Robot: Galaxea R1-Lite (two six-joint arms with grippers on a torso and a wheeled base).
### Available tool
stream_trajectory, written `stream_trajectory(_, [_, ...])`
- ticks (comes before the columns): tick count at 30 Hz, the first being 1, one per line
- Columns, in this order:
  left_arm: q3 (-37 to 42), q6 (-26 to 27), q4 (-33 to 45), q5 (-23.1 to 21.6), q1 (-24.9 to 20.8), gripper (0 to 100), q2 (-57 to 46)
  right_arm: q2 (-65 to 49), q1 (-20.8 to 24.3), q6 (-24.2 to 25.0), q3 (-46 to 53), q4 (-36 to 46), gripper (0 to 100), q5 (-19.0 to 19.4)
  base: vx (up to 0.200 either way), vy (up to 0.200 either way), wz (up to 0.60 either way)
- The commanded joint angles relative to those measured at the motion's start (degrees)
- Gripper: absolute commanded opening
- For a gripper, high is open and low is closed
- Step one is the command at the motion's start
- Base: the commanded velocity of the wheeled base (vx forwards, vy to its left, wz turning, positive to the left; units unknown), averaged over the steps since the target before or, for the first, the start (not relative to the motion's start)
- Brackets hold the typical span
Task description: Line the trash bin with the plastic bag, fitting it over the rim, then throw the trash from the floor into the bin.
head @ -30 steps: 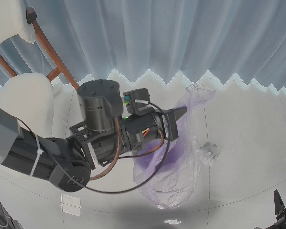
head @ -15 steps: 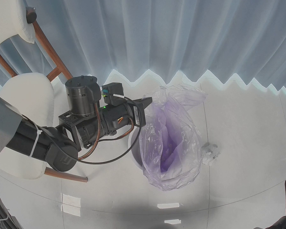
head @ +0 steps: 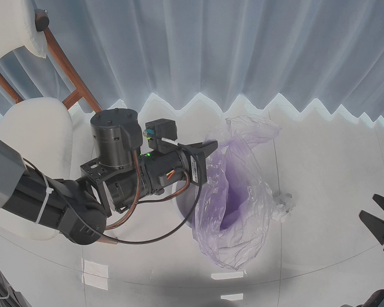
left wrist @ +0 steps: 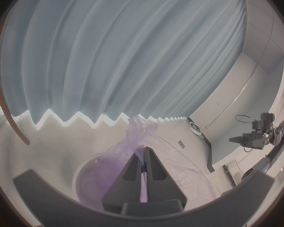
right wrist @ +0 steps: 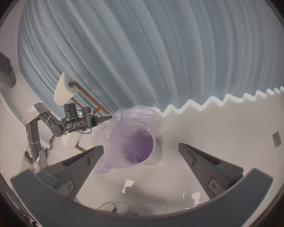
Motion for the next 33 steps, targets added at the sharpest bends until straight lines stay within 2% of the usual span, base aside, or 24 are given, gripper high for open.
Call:
stream_trajectory(1, [5.8, 2.8, -3.4, 0.7, -5.0, 0, -1.2, 47.3, 14.2, 4.3, -16.5, -11.9, 100, 6.8, 0.0, 0.0, 0.0])
stream_trajectory(2, [5.6, 2.9, -3.6, 0.7, -5.0, 0, -0.9, 51.2, 14.5, 2.4, -18.6, -14.1, 100, 6.1, 0.0, 0.0, 0.0])
stream_trajectory(3, [5.6, 2.9, -3.6, 0.7, -5.0, 0, -0.9, 52.4, 14.7, 1.9, -19.3, -14.8, 0, 5.8, 0.0, 0.0, 0.0])
stream_trajectory(5, [5.7, 2.9, -3.7, 0.7, -5.0, 0, -0.9, 55.8, 15.8, 1.0, -21.8, -16.1, 0, 4.3, 0.0, 0.0, 0.0])
stream_trajectory(7, [6.8, 3.0, -3.8, 0.8, -5.1, 0, -1.3, 59.8, 19.3, 1.1, -26.5, -16.4, 0, 0.3, 0.0, 0.0, 0.0])
stream_trajectory(8, [7.1, 3.0, -3.8, 0.8, -5.1, 0, -1.4, 61.1, 20.8, 1.1, -28.3, -16.2, 0, 0.2, 0.0, 0.0, 0.0])
stream_trajectory(10, [7.1, 3.0, -3.8, 0.8, -5.1, 0, -1.4, 61.1, 20.8, 1.1, -28.3, -16.2, 0, 0.2, 0.0, 0.0, 0.0])
stream_trajectory(11, [7.2, 3.0, -3.8, 0.8, -5.1, 0, -1.4, 64.6, 23.5, 1.0, -31.2, -16.1, 0, -0.3, 0.0, 0.0, 0.0])
stream_trajectory(16, [7.2, 3.0, -3.8, 0.8, -5.1, 0, -1.3, 67.6, 24.7, 0.8, -32.9, -16.8, 0, -2.5, 0.0, 0.0, 0.0])
stream_trajectory(21, [7.3, 3.0, -3.8, 1.7, -5.1, 0, -1.3, 66.0, 22.9, 1.4, -34.3, -16.4, 0, -4.8, 0.0, 0.0, 0.0])
stream_trajectory(22, [7.3, 3.0, -3.8, 2.0, -5.1, 0, -1.3, 65.5, 22.2, 1.4, -34.6, -16.4, 100, -4.8, 0.0, 0.0, 0.0])
stream_trajectory(33, [7.2, 2.9, -3.9, 2.3, -5.1, 0, -0.8, 59.8, 16.2, 1.6, -35.8, -16.2, 100, -5.7, 0.0, 0.0, 0.0])
